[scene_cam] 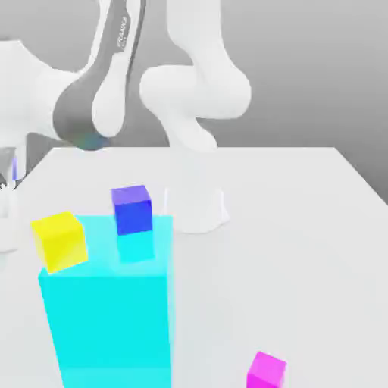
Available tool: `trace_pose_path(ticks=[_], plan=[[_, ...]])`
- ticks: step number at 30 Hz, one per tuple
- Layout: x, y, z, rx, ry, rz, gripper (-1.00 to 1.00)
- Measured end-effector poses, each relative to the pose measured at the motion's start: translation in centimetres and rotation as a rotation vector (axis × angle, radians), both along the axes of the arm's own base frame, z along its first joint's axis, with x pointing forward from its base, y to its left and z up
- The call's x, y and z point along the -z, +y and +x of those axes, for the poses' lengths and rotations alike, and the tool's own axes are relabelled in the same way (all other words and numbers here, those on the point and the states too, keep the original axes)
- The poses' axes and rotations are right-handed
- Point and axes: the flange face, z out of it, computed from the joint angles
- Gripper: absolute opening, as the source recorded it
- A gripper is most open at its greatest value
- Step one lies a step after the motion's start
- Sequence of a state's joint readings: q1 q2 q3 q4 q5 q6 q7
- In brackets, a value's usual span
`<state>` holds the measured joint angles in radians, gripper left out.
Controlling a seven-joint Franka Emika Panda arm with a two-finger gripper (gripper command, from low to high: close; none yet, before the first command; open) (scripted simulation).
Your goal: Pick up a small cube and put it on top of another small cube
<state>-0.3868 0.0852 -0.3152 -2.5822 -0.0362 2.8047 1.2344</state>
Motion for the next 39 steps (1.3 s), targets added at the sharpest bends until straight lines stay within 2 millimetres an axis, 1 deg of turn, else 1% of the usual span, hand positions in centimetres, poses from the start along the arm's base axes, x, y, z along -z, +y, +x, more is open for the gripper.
trace_pose_path(ticks=[1,3,8,10,16,17,22,23,25,31,32,34,35,37,39], plan=[[1.8,-0.2,-1.9,0.043,0.028,0.015,0.0],[3.4,0.9,-4.5,0.054,0.054,0.045,0.0],[4.9,4.4,-9.6,0.028,0.078,0.109,0.0],[5.8,4.5,-10.5,0.054,0.079,0.119,0.0],[10.7,4.7,-10.6,0.055,0.081,0.12,0.0],[11.3,4.8,-10.7,0.055,0.081,0.121,-1.0],[11.3,4.8,-10.6,0.055,0.081,0.121,-1.0],[11.7,4.8,-10.7,0.056,0.081,0.122,-1.0],[10.8,4.7,-10.6,0.055,0.08,0.121,-1.0],[5.9,4.7,-10.7,0.059,0.079,0.123,-1.0],[5.3,3.9,-10.8,0.092,0.075,0.123,-1.0],[3.6,1.7,-10.5,0.168,0.06,0.129,-1.0],[2.6,1.0,-9.7,0.187,0.052,0.133,-1.0],[0.3,0.5,-7.2,0.191,0.036,0.145,-1.0],[-2.3,-0.5,-5.5,0.219,0.016,0.16,-1.0]])
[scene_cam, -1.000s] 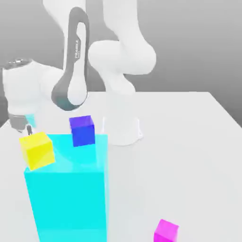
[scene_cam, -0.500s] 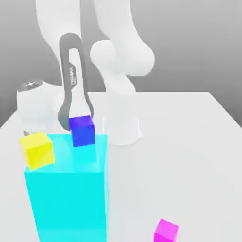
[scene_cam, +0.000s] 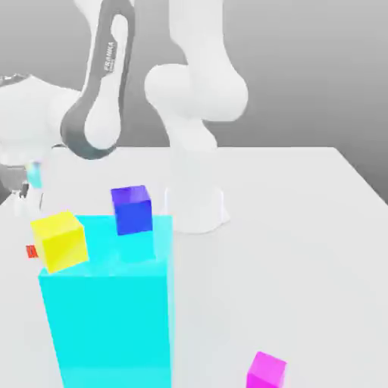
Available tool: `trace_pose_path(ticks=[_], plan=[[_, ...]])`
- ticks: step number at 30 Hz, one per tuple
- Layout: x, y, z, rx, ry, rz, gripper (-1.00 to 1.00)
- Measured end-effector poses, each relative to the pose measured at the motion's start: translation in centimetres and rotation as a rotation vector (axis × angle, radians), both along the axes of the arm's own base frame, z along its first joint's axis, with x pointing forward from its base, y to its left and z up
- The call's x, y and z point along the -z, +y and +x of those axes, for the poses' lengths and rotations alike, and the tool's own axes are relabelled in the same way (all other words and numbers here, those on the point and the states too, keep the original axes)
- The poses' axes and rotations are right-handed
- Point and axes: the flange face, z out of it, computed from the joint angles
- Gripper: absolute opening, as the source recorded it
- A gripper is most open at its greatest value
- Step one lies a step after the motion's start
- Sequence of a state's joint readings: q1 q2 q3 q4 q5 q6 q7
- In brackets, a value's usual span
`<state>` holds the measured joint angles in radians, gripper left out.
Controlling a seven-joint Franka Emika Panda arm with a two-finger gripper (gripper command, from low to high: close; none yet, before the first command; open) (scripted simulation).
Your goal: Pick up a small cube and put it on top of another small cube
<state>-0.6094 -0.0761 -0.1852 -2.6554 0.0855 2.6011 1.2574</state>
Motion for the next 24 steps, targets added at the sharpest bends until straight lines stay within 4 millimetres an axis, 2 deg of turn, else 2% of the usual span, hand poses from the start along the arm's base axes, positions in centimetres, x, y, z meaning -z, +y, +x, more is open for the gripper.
trace_pose_path(ticks=[1,2,4,9,12,14,16,18,19,24], plan=[[-1.4,-0.5,0.8,0.015,-0.01,0.008,-1.0],[-2.8,0.0,1.8,-0.005,-0.017,0.015,-1.0],[-5.6,1.9,4.0,-0.081,-0.024,0.026,-1.0],[-12.8,9.5,8.0,-0.327,-0.017,0.028,-1.0],[-17.1,14.6,9.0,-0.474,0.0,0.011,-1.0],[-19.6,18.2,8.9,-0.573,0.019,-0.011,-1.0],[-18.8,20.3,8.7,-0.639,0.037,-0.031,-1.0],[-16.3,20.8,8.7,-0.655,0.041,-0.037,-1.0],[-14.9,20.9,8.6,-0.658,0.042,-0.037,1.0],[-14.9,20.9,8.6,-0.658,0.042,-0.037,1.0]])
